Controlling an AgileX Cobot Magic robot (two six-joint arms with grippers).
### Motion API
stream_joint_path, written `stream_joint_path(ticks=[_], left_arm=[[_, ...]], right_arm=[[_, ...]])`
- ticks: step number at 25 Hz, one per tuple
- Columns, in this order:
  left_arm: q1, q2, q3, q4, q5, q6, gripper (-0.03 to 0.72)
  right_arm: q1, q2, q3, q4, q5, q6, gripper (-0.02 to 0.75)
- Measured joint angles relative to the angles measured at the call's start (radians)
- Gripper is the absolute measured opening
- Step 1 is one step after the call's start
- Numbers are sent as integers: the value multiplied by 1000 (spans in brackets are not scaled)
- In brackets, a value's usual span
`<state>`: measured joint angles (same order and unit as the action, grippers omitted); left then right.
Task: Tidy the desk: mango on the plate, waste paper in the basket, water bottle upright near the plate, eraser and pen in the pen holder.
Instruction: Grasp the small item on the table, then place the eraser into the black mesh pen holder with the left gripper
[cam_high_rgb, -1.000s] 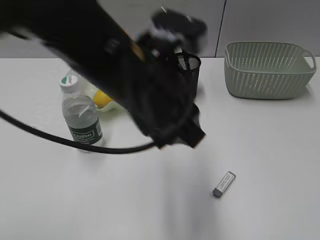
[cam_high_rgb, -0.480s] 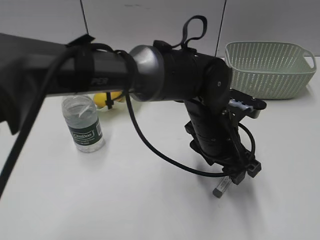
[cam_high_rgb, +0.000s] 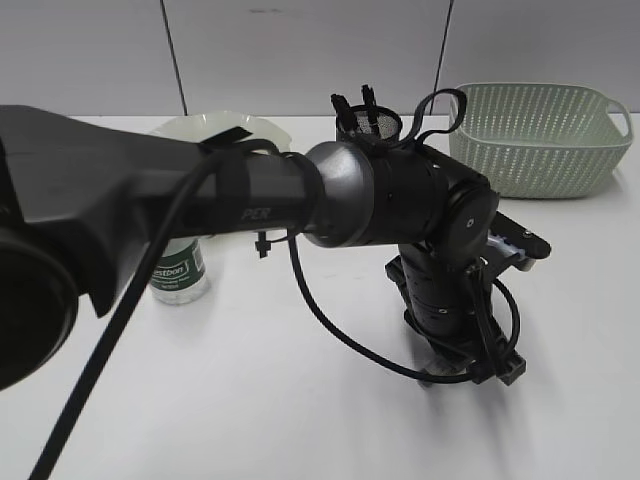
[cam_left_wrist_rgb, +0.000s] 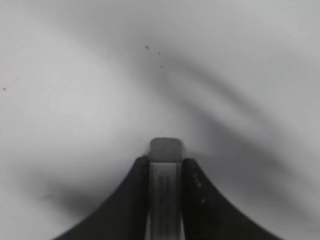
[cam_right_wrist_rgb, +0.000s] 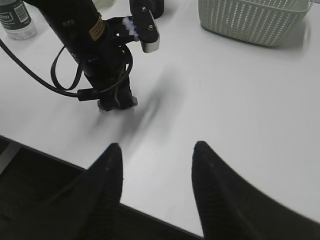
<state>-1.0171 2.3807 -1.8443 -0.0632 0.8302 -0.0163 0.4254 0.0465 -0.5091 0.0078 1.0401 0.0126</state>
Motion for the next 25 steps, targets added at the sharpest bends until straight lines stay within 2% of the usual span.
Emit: stream_joint_path(ticks=[1, 4, 6, 9, 11, 14, 16, 20, 25], left_arm=[[0, 0, 0, 2, -5, 0, 130], [7, -22, 0, 6, -71, 0, 139], [29, -63, 1, 5, -178, 0, 139], [113, -153, 0, 27, -379, -19, 139], [196, -191, -1, 35, -488, -28, 139], [304, -194, -2, 42, -660, -32, 139], [346, -161, -2, 42, -777, -34, 139], [361, -81, -2, 41, -964, -34, 139], [356, -26, 0, 46, -965, -34, 139]], right_arm=[[0, 0, 0, 0, 0, 0, 368], [0, 0, 0, 0, 0, 1, 368], [0, 0, 0, 0, 0, 1, 368], [0, 0, 0, -1, 0, 1, 368], [0, 0, 0, -1, 0, 1, 368], [0, 0, 0, -2, 0, 3, 368], [0, 0, 0, -8, 0, 3, 368], [0, 0, 0, -8, 0, 4, 368], [0, 0, 0, -8, 0, 4, 368]])
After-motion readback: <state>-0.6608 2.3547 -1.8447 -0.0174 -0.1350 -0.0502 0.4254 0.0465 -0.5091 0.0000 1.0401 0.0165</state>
